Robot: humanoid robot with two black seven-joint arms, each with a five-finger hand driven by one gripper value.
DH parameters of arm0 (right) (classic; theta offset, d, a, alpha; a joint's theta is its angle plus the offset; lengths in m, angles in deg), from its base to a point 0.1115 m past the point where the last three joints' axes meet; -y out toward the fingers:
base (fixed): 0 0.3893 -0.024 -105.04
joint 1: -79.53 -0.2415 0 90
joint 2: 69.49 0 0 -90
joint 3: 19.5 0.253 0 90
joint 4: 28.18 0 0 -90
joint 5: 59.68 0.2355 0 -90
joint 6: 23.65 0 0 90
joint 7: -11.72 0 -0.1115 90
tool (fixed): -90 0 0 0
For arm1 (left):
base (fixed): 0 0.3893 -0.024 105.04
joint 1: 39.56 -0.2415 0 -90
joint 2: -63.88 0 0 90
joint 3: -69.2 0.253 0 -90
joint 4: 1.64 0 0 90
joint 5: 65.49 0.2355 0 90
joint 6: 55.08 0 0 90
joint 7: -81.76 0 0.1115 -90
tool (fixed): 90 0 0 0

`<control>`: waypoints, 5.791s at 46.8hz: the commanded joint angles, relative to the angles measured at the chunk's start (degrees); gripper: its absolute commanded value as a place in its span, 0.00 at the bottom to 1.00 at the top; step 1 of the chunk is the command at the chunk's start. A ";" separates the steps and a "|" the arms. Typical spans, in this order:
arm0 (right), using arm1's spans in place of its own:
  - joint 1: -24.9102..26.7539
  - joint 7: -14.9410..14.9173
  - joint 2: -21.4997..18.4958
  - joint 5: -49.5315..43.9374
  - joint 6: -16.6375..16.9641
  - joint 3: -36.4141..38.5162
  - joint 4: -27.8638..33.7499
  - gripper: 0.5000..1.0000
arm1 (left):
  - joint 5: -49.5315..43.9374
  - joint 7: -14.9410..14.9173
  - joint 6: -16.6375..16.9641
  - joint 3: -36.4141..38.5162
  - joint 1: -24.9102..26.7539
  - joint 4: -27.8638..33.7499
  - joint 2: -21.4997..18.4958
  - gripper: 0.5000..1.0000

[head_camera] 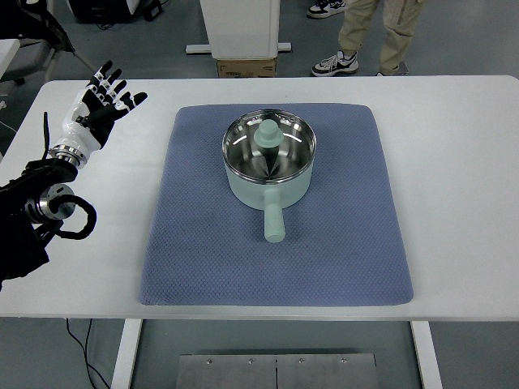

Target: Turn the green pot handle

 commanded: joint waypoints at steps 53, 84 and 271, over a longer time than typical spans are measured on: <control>0.00 0.01 0.00 0.00 0.00 0.00 0.00 1.00 | 0.62 0.00 -0.88 0.00 2.27 11.60 -8.87 1.00; 0.00 0.01 0.00 0.00 0.00 0.00 0.00 1.00 | 8.53 0.09 -0.88 0.00 5.17 22.85 -13.97 1.00; 0.00 0.02 0.00 0.00 0.00 0.00 0.00 1.00 | 65.57 -0.35 -8.96 0.62 12.73 52.30 -18.72 1.00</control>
